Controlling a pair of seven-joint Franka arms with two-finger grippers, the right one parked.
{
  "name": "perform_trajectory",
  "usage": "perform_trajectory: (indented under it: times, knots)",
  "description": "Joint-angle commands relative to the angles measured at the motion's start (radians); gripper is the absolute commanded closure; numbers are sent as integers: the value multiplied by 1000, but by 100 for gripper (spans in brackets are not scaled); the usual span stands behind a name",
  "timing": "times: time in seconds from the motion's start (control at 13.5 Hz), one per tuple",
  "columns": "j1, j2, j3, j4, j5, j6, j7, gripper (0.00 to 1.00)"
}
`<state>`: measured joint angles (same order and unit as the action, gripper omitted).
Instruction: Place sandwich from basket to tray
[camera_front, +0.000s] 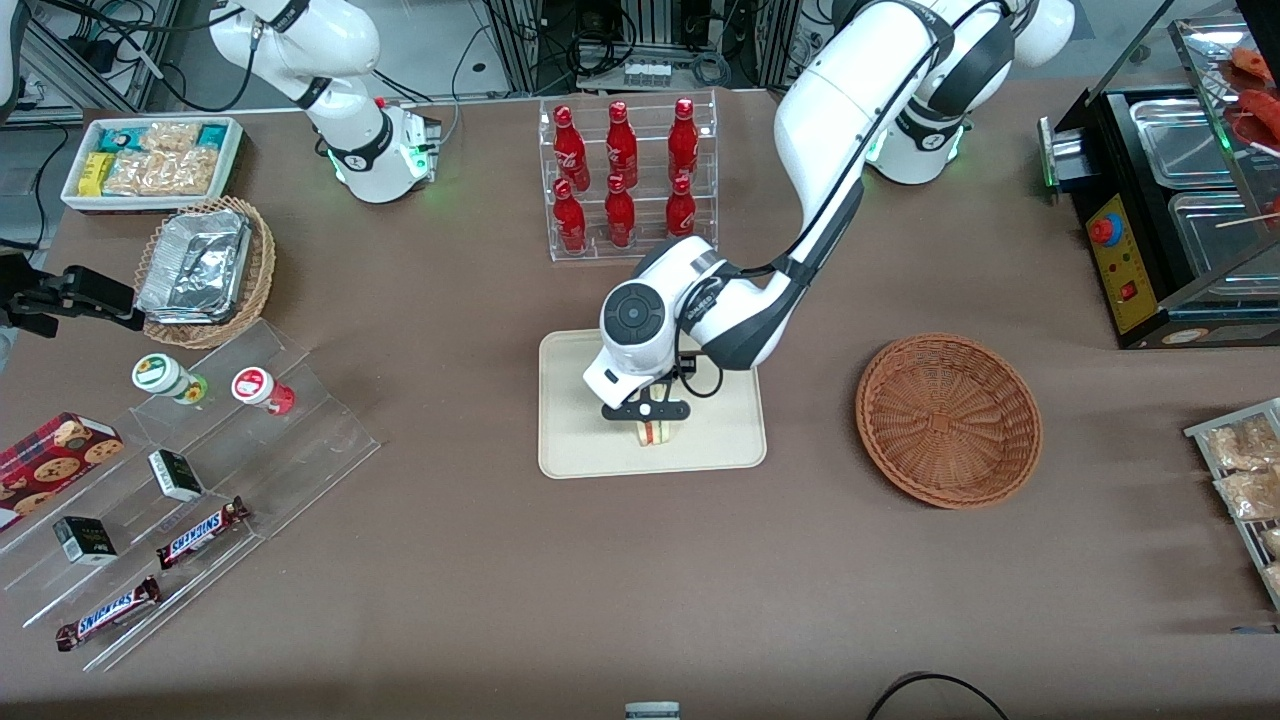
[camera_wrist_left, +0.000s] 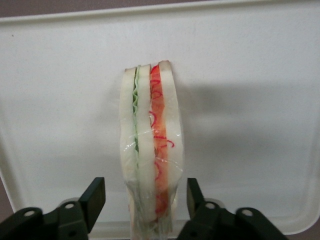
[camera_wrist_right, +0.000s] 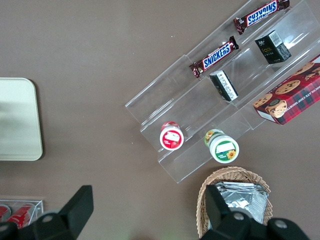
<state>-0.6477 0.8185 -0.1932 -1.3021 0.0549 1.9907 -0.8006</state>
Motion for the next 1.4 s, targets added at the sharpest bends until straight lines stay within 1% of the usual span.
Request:
perform_trajectory:
  times: [0.0, 0.22, 0.44, 0.52, 0.66, 0.81, 0.96, 1.11, 1.26, 1.33]
  knots:
    - [-3, -60, 5, 20, 8, -82, -19, 0]
    - [-1, -146, 5, 23, 7, -159, -8, 0]
    - [22, -220, 1, 21, -1, -233, 3, 0]
    - [25, -231, 3, 21, -3, -253, 32, 0]
    - [55, -251, 3, 21, -3, -288, 119, 0]
    - [91, -298, 4, 9, 2, -317, 188, 0]
    - [147, -321, 3, 9, -6, -377, 262, 0]
    - [201, -344, 3, 4, -24, -421, 288, 0]
    - [235, -386, 3, -37, -24, -421, 331, 0]
    - [265, -412, 3, -69, -24, -418, 381, 0]
